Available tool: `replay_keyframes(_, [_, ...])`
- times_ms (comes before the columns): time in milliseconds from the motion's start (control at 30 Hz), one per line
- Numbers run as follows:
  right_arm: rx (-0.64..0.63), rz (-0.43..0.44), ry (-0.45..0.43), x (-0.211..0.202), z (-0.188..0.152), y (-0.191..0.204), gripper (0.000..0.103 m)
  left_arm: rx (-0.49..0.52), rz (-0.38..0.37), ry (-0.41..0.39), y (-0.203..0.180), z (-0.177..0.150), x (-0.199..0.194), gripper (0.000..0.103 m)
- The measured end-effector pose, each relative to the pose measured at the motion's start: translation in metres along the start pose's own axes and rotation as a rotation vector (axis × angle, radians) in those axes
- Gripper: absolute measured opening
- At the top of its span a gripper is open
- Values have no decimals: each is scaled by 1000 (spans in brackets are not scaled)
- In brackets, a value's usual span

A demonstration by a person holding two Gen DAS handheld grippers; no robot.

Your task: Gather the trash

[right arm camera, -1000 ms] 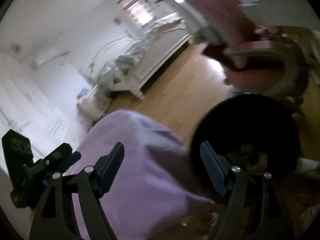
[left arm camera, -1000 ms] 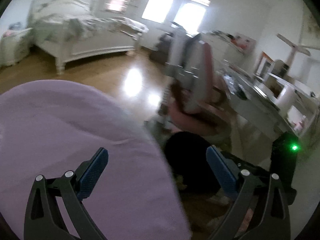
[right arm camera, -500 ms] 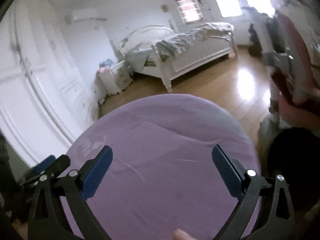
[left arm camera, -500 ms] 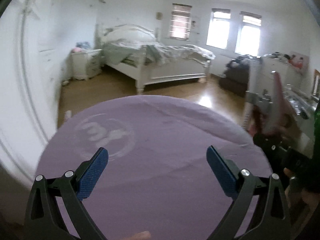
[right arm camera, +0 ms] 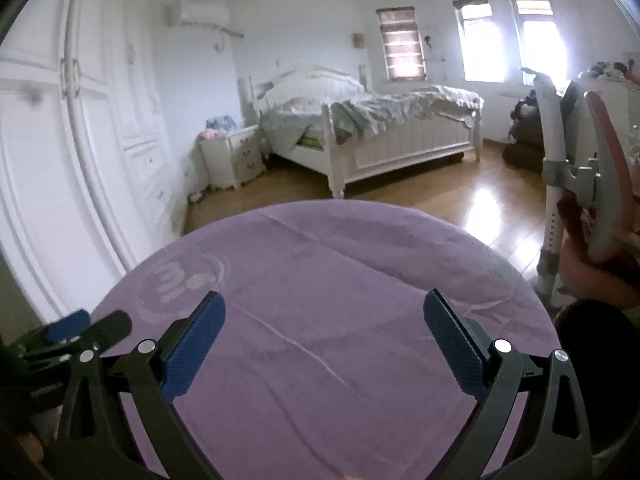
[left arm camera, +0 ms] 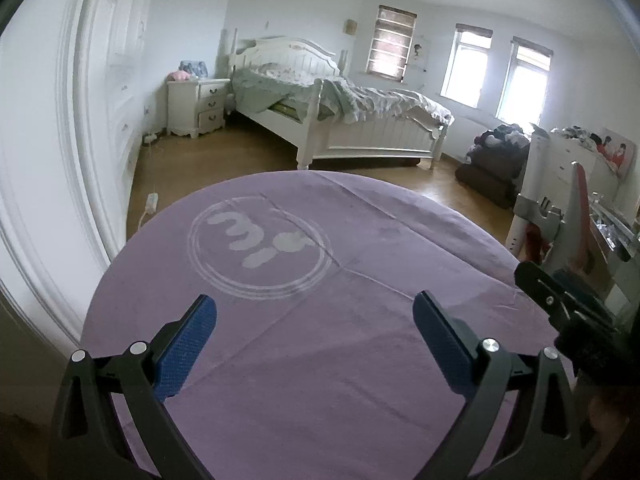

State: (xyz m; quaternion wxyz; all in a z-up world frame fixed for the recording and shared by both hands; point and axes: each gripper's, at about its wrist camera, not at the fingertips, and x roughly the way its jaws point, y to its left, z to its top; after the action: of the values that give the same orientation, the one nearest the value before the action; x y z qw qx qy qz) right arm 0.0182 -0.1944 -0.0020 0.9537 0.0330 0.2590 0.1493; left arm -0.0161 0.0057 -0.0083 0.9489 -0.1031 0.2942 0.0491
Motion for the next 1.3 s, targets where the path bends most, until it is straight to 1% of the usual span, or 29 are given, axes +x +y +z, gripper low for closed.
replay_keyframes(67, [-3, -2, -5, 0, -1, -1, 98, -4, -6, 11, 2, 0, 1, 98])
replay_keyframes(267, [-32, -13, -78, -16, -7, 0, 98, 3, -20, 16, 2, 2, 6, 98])
replay_keyframes(467, [-46, -14, -119, -26, -8, -1, 98, 23, -16, 20, 0, 2, 8, 98])
replay_keyframes(733, [-51, -15, -132, -29, -9, -1, 98, 25, -8, 27, -2, 2, 8, 98])
replay_keyframes(1300, [-51, -17, -130, -29, -10, 1, 98, 21, 10, 38, -2, 1, 11, 98])
